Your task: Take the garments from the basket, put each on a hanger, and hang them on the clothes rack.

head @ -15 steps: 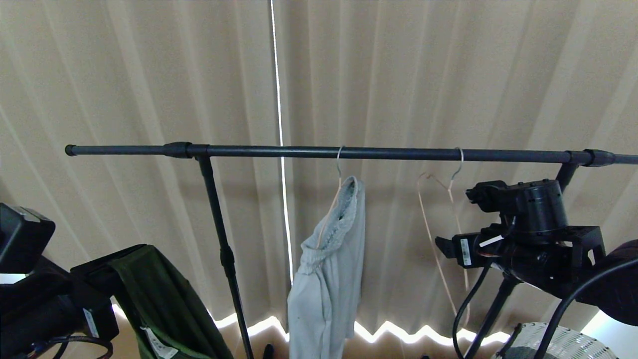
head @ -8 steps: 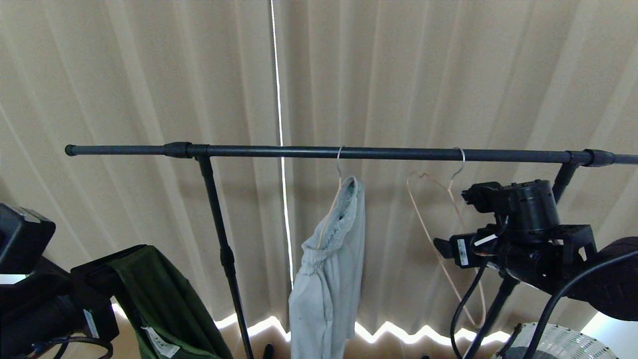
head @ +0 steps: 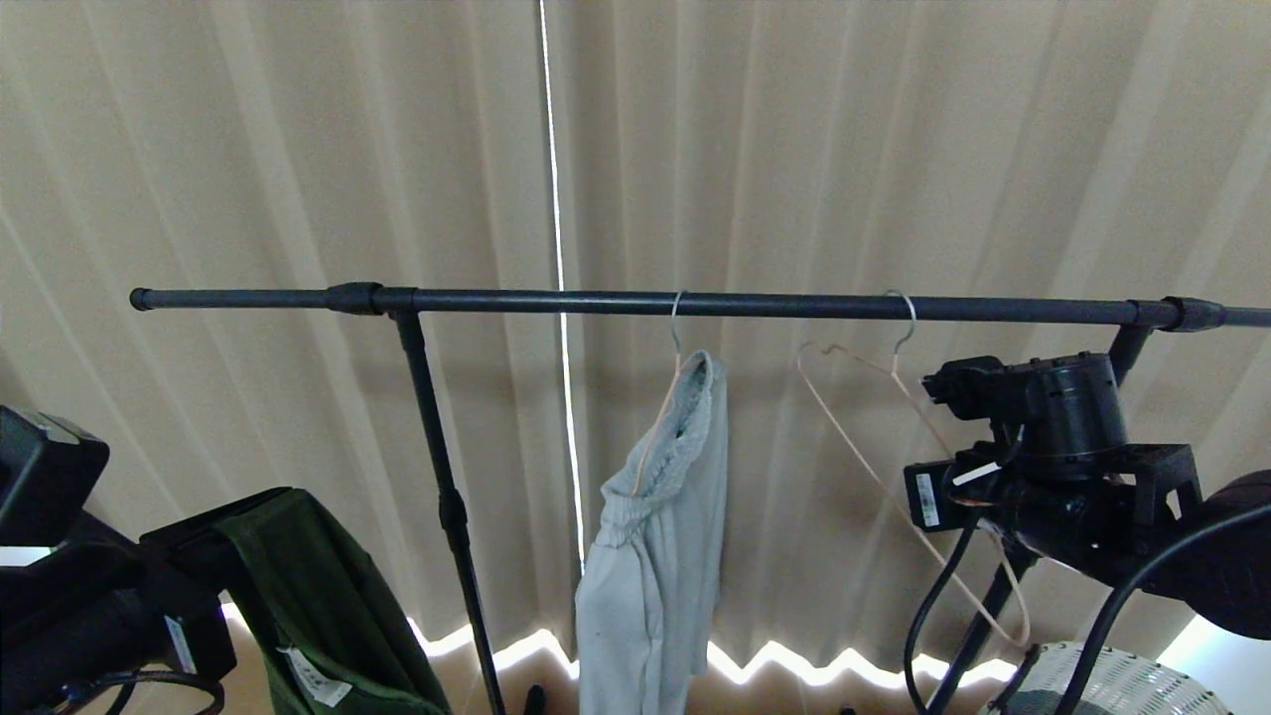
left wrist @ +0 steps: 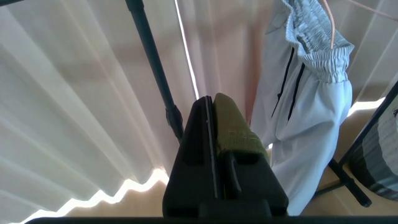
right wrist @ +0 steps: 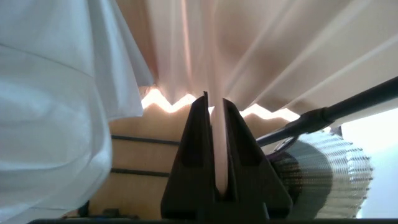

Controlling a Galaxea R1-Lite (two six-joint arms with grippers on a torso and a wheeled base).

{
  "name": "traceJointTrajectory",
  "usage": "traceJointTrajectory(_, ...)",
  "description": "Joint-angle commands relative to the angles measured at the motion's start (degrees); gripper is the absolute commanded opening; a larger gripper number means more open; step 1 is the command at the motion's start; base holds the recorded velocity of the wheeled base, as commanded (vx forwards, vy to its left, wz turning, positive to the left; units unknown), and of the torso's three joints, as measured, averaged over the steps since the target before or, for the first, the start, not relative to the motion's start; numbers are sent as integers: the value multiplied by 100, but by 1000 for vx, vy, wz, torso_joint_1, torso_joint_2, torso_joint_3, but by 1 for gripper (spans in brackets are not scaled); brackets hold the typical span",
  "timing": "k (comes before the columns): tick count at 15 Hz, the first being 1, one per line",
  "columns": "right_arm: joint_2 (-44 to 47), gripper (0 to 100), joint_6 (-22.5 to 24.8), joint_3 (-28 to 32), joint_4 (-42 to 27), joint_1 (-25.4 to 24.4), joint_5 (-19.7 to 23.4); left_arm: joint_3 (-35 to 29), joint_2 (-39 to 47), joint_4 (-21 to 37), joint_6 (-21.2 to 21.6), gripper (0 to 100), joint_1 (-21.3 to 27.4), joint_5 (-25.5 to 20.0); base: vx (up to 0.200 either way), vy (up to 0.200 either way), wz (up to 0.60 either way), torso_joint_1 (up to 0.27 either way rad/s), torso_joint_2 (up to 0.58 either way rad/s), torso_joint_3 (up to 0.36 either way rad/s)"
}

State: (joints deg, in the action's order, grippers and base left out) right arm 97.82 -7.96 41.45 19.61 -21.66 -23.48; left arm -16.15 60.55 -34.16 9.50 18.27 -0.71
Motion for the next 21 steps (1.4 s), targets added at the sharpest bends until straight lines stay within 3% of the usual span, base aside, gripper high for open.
traceJointTrajectory(1,-228,0,31,4,7,31,1,-11,-8,-3,0,0,1,0,0,0,0,0,0,0)
traceJointTrajectory(9,-1081,0,23,-471,25,57,54,-11,-26,-3,211,0,-26,18,0,0,0,0,0,0)
traceJointTrajectory(21,-1344,0,23,-735,25,57,63,24,-26,-3,254,0,-26,18,-200,0,0,0,2,3)
